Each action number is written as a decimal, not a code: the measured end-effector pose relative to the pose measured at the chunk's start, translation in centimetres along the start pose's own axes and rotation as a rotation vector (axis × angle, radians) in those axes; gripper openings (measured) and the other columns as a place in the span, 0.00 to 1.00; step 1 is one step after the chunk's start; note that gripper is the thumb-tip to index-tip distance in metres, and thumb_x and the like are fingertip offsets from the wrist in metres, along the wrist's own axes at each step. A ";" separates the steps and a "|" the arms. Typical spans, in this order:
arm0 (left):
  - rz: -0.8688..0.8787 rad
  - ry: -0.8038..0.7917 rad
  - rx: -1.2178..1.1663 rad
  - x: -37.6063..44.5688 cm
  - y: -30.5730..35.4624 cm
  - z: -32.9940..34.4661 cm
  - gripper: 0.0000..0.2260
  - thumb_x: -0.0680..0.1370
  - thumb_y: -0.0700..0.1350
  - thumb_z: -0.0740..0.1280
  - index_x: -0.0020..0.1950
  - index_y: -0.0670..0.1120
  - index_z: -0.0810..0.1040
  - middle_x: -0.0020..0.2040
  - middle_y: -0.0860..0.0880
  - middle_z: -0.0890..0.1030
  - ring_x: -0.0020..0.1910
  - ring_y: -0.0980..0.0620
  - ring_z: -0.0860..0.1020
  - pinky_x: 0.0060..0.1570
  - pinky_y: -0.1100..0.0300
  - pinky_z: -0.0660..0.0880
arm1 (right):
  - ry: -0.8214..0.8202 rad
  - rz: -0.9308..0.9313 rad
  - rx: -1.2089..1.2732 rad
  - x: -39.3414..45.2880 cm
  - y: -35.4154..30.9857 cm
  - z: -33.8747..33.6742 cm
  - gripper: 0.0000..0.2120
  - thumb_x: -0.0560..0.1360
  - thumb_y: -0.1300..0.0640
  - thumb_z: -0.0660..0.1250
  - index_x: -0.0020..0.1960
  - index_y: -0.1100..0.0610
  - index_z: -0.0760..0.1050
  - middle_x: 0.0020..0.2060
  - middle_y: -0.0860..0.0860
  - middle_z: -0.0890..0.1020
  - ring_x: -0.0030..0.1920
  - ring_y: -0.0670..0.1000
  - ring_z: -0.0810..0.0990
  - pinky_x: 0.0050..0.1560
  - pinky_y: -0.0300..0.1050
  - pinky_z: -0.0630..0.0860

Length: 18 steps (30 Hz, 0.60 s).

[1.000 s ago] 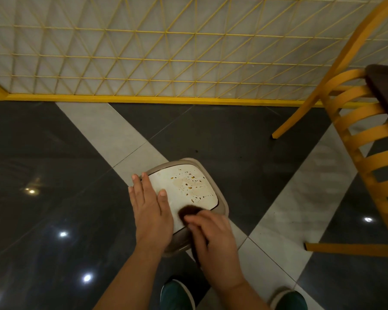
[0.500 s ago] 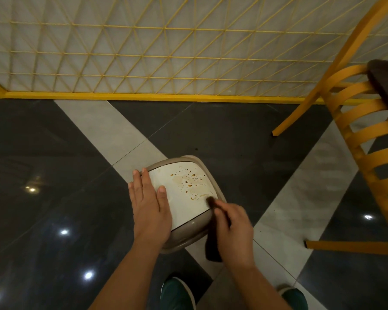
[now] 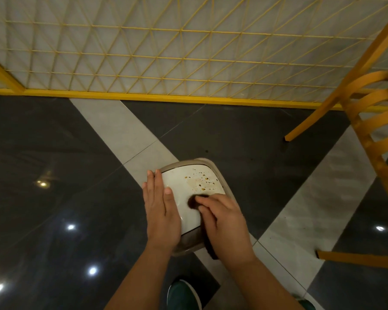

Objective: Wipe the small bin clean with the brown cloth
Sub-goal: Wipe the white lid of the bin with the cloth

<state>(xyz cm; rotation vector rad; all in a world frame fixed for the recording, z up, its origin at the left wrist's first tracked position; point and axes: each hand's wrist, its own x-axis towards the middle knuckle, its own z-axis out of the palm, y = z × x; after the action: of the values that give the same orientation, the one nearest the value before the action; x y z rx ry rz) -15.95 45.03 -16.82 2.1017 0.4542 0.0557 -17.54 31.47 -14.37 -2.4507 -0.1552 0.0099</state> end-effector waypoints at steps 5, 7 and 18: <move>0.015 0.041 -0.026 -0.2 0.1 0.4 0.24 0.80 0.58 0.43 0.76 0.59 0.50 0.76 0.64 0.48 0.75 0.64 0.42 0.73 0.61 0.43 | -0.058 -0.029 -0.091 -1.3 -0.2 -0.1 0.12 0.74 0.57 0.71 0.56 0.48 0.80 0.52 0.46 0.81 0.54 0.49 0.79 0.56 0.37 0.68; 0.021 0.060 -0.023 0.0 0.1 0.6 0.23 0.80 0.57 0.43 0.76 0.59 0.51 0.76 0.64 0.48 0.76 0.64 0.43 0.74 0.60 0.44 | -0.031 -0.109 -0.135 0.0 -0.8 0.0 0.10 0.72 0.56 0.71 0.54 0.50 0.81 0.49 0.47 0.82 0.51 0.49 0.80 0.54 0.38 0.72; 0.020 0.065 0.121 -0.1 0.3 0.6 0.22 0.80 0.56 0.42 0.75 0.60 0.46 0.74 0.65 0.44 0.75 0.62 0.42 0.74 0.58 0.41 | 0.054 -0.038 -0.114 7.3 0.0 0.5 0.16 0.80 0.48 0.58 0.64 0.48 0.75 0.61 0.46 0.76 0.60 0.45 0.71 0.56 0.31 0.62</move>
<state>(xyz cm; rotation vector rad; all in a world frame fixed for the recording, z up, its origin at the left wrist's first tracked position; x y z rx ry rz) -15.79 44.39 -16.90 2.2282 0.4857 0.1114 -10.34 32.63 -14.54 -2.5587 -0.1828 -0.0838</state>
